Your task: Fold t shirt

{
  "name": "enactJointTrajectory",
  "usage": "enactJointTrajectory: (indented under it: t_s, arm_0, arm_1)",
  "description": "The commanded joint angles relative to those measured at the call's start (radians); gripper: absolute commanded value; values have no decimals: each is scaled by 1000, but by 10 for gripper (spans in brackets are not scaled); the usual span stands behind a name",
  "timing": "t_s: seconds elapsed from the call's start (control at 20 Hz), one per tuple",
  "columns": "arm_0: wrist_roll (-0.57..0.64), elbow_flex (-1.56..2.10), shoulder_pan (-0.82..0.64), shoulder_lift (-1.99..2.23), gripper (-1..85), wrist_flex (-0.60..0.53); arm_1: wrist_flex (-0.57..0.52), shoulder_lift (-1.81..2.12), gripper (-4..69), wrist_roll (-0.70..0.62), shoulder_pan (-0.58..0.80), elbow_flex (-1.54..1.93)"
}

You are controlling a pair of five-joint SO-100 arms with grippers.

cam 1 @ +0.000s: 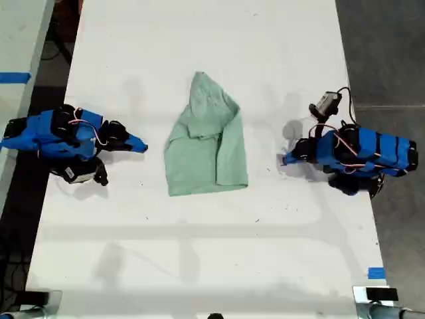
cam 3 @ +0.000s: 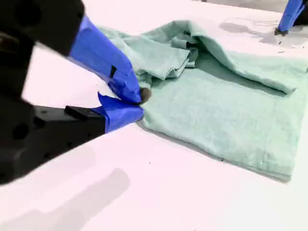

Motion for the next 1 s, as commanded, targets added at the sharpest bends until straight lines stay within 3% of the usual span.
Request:
enactJointTrajectory:
  t_s: [0.0, 0.35, 0.65, 0.9, 0.95]
  arm_0:
    - [58, 12, 35, 9, -1, -64]
    - [80, -94, 12, -143, -2, -89]
    - [46, -661, 0, -1308, -2, -152]
    - [-29, -982, 69, -1723, -1, -72]
    - [-32, -996, 72, -1726, 65, -72]
  arm_1:
    - [-5, 15, -18, -15, 29, 31]
    - [-5, 15, -18, -14, 31, 31]
    - [-5, 15, -18, -14, 34, 31]
    - [-6, 15, -18, -14, 29, 31]
    - [-6, 15, -18, -15, 31, 31]
